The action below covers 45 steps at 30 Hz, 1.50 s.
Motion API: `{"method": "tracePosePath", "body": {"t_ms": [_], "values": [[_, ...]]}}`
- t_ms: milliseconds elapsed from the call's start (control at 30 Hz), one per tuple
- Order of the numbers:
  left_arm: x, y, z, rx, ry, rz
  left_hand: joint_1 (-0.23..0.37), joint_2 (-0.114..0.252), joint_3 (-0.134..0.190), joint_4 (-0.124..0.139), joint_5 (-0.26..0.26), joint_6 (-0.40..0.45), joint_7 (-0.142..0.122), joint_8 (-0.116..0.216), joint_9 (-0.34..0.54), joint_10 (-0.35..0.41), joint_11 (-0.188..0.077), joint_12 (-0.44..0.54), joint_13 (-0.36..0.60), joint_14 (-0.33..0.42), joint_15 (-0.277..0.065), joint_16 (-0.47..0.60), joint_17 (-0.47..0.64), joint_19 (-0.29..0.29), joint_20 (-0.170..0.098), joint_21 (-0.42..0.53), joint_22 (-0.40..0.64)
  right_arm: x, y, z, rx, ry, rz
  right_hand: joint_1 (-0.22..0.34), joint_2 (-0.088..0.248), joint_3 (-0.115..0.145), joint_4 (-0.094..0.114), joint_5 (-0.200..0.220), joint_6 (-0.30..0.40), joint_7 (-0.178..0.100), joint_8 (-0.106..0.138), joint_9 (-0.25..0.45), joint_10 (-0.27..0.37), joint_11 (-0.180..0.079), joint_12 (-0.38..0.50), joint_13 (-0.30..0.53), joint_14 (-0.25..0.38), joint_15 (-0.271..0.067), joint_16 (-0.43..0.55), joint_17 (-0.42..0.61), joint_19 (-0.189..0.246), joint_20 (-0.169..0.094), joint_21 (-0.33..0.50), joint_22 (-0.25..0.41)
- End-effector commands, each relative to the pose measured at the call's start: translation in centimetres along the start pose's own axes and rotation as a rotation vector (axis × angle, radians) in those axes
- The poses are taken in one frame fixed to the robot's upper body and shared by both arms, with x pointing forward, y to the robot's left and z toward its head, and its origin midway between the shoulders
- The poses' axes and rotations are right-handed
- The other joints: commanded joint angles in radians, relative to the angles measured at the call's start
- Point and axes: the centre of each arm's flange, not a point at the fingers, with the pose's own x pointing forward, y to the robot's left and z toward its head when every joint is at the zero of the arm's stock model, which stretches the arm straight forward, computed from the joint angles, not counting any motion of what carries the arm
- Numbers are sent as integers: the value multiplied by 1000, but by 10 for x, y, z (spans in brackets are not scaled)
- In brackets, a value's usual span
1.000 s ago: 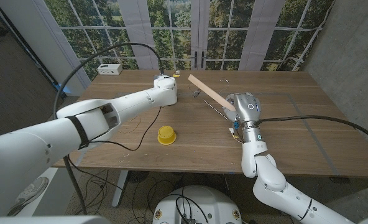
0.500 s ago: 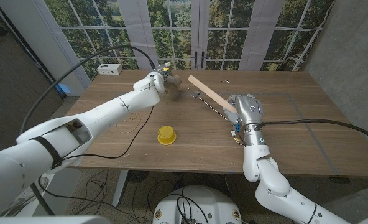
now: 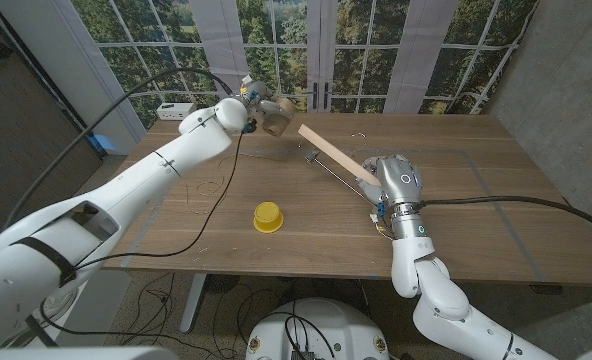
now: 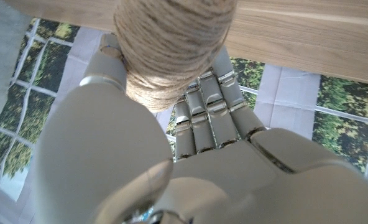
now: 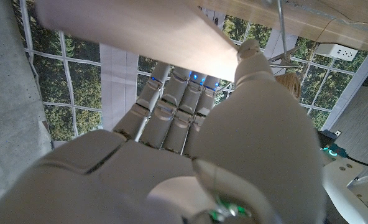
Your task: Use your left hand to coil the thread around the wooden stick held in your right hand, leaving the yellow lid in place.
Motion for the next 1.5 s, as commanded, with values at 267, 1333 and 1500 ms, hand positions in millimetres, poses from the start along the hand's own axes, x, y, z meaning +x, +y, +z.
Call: {"method": "tracePosePath", "body": {"t_ms": [267, 1333, 1500], "values": [[-3, 40, 31, -320, -212, 12, 228, 248, 29, 33, 13, 181, -87, 85, 213, 152, -162, 13, 266, 167, -268, -18, 286, -40, -22, 19, -7, -3, 1, 11, 67, -33, 3, 186, 192, 0, 6, 5, 32, -24, 2, 5, 12, -6, 4, 2, 10, -44, -8, 5, -6, -105, 13, -1], [18, 18, 97, -576, -437, -423, 193, 255, 56, 54, 17, 145, -96, 89, 244, 127, -187, 33, 354, 105, -262, -190, 180, -203, 55, 11, -37, 46, -5, 52, 174, -198, -115, 191, 191, -6, 7, 9, 36, -23, -3, 7, 15, -4, 0, 9, 19, -45, -22, 17, -12, -107, 36, -3], [13, 16, 108, -562, -445, -513, 184, 257, 66, 59, 21, 144, -96, 91, 247, 126, -182, 37, 374, 65, -258, -246, 141, -251, 78, 1, -40, 49, -4, 54, 164, -209, -117, 191, 190, -8, 8, 9, 37, -23, -3, 8, 13, -6, -1, 11, 20, -45, -24, 19, -13, -108, 40, -3]]}}
